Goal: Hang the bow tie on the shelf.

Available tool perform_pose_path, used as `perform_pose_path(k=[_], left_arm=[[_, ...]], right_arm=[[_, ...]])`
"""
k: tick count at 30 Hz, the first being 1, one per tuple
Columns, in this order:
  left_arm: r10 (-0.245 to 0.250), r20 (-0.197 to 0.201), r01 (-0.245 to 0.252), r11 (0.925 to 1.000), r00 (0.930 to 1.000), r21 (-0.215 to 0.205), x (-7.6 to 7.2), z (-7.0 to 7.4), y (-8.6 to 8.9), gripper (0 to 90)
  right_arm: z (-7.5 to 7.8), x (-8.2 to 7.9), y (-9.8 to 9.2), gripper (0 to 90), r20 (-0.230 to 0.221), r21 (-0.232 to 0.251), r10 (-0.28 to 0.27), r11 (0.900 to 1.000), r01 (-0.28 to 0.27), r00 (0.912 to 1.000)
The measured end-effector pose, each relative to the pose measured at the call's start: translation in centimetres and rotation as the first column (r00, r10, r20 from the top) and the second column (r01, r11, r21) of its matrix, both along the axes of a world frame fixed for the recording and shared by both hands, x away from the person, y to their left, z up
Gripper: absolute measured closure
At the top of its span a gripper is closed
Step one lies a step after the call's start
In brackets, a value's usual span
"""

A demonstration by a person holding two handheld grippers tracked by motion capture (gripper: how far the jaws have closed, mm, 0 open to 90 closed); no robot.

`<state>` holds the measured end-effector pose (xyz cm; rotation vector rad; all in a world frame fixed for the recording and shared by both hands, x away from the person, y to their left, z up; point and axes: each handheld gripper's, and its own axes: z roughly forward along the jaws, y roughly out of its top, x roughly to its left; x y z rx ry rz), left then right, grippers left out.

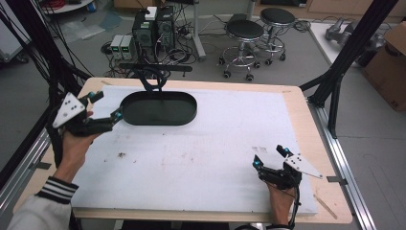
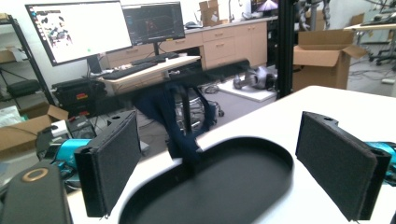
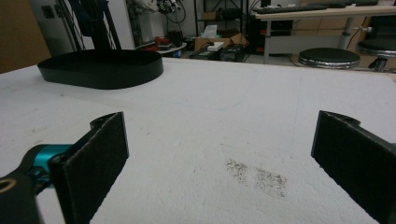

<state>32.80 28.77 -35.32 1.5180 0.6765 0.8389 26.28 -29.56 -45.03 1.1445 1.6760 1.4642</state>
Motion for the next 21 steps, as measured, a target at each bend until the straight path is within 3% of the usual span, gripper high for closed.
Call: perform_pose_path(k=[5, 9, 17, 21], left_arm=[[-0.003, 0.001, 0.003, 0.9987, 1.0, -0.051, -2.9, -4.6, 1.2, 14.4], [-0.004, -0.018, 0.003, 0.9974, 0.9998, -0.072, -4.4, -7.3, 1.9, 14.4], [-0.024, -0.055, 0.019, 0.9954, 0.9982, -0.094, -5.7, -9.1, 2.1, 14.4], [-0.036, -0.074, 0.031, 0.9968, 0.9966, -0.073, -5.9, -9.9, 1.7, 14.4]], right_arm=[[0.0, 0.0, 0.0, 2.9, 0.0, -0.002, -0.001, 1.0, 0.001, 1.0], [0.0, 0.0, 0.1, 2.9, 0.0, -0.002, -0.004, 1.0, 0.004, 1.0], [0.0, 0.0, 0.0, 2.9, 0.003, 0.0, -0.006, 1.0, 0.006, 1.0], [0.0, -0.1, 0.0, 2.9, 0.003, 0.005, -0.004, 1.0, 0.004, 1.0]])
